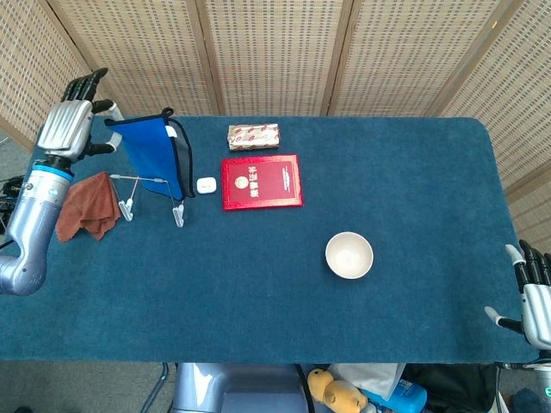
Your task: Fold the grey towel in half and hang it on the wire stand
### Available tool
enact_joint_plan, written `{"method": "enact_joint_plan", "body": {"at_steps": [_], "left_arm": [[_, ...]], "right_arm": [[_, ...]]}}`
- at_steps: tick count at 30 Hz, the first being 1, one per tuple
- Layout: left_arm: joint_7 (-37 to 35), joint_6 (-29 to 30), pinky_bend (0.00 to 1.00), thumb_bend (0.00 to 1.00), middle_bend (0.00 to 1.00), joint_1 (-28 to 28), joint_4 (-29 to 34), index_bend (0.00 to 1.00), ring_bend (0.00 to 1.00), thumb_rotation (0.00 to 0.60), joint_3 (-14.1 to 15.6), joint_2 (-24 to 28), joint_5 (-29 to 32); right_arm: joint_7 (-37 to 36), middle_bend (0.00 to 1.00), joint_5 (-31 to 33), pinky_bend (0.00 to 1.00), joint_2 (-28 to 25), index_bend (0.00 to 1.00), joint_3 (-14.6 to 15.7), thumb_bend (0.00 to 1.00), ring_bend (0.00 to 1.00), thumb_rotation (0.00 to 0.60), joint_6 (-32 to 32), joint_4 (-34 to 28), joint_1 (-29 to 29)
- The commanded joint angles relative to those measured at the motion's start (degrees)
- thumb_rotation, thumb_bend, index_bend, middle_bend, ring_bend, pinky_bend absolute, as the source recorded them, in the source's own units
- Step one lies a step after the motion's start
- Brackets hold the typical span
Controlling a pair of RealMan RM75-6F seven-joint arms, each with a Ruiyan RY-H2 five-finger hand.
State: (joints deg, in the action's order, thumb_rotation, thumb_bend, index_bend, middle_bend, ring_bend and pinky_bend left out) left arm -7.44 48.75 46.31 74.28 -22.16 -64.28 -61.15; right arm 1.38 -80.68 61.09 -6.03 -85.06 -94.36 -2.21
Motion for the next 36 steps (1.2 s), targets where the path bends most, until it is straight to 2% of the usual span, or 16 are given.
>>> {"method": "enact_joint_plan", "body": {"at_steps": [1, 13, 18, 25, 33, 36], "left_arm": [[-4.01, 0.28, 0.00, 0.65, 0.00, -1.94, -1.97, 0.86, 0.00, 0.600, 1.04, 0.73, -2.36], [-16.11, 3.82, 0.00, 0.65, 0.00, -6.98, -2.46, 0.86, 0.00, 0.600, 3.50, 2.38, -9.00], [-19.31, 7.14, 0.00, 0.65, 0.00, -9.44, -2.66, 0.86, 0.00, 0.600, 5.86, 2.64, -13.34], [-20.87, 10.30, 0.00, 0.65, 0.00, -12.29, -3.87, 0.86, 0.00, 0.600, 9.42, 1.42, -17.11], [-22.26, 12.51, 0.00, 0.65, 0.00, -14.48, -7.82, 0.86, 0.00, 0.600, 12.42, -1.44, -19.44], [-22.00, 13.62, 0.00, 0.65, 0.00, -15.64, -10.88, 0.86, 0.00, 0.600, 14.61, -2.82, -21.47]], "right_arm": [[0.09, 0.00, -0.05, 0.00, 0.03, 0.00, 0.04, 0.00, 0.00, 0.600, 0.04, -0.03, -0.04], [-0.11, 0.00, -1.02, 0.00, -0.13, 0.00, 0.39, 0.00, 0.00, 0.600, -0.52, -0.35, 0.13], [-0.53, 0.00, -1.23, 0.00, -0.37, 0.00, 0.44, 0.00, 0.00, 0.600, -0.85, -0.51, 0.31], [-1.18, 0.00, -1.83, 0.00, -0.79, 0.00, 0.62, 0.00, 0.00, 0.600, -1.52, -0.79, 0.67], [-1.75, 0.00, -2.30, 0.00, -1.09, 0.00, 0.75, 0.00, 0.00, 0.600, -2.08, -0.95, 0.98], [-1.92, 0.00, -2.24, 0.00, -1.22, 0.00, 0.75, 0.00, 0.00, 0.600, -2.00, -1.01, 1.00]]}}
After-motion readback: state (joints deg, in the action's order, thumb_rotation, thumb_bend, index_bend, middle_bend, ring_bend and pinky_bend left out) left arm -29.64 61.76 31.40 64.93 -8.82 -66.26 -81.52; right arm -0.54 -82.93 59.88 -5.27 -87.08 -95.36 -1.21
